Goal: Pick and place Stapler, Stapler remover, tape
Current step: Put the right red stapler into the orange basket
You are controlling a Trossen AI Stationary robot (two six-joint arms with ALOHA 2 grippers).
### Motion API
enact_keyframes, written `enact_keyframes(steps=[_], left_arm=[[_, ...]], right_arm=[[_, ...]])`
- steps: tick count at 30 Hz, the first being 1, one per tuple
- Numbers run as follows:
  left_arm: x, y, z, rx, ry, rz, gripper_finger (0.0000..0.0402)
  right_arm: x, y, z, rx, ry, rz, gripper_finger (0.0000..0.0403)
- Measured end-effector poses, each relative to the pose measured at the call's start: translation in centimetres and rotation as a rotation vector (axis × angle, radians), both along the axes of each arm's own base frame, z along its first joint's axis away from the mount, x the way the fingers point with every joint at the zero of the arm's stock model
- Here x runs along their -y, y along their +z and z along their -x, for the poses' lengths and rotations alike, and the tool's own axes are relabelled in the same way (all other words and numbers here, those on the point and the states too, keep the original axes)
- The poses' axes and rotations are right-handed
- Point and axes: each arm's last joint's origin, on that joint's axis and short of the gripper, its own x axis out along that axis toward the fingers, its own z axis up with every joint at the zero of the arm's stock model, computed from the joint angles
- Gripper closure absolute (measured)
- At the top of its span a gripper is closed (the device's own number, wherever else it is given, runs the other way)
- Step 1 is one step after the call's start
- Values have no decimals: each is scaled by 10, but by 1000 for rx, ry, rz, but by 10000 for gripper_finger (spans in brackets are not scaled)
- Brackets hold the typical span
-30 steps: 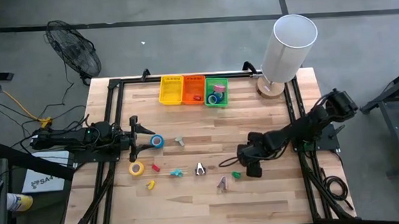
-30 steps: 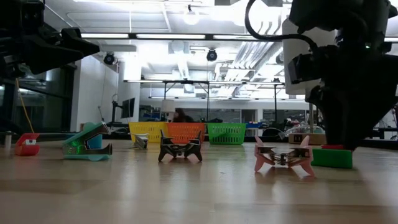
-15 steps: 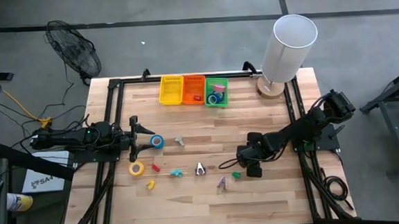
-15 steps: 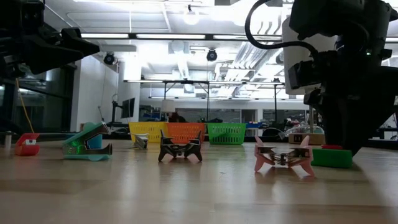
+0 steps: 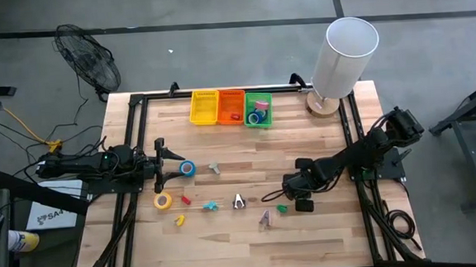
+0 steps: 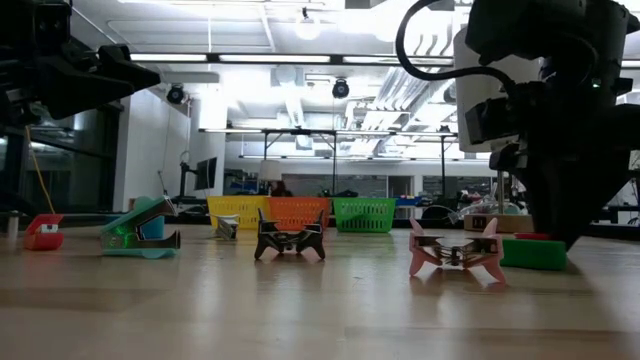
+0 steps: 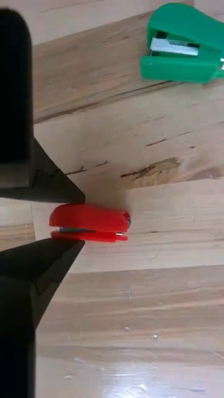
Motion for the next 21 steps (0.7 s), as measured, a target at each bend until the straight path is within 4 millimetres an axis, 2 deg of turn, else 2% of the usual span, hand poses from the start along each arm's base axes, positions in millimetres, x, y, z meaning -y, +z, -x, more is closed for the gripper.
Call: enact_keyframes(steps=[4,10,15,21], left_arm=[[0,0,0,0,0,0,163],[0,0,0,0,0,0,163],[0,0,0,0,0,0,163],[0,0,0,0,0,0,163]], right_arm=[[0,1,0,3,-3,-1,353],[1,1,-2,18,-31,2,356],[2,6,-12,132,-45,18,351],[13,12,-29,284,-45,28,356]])
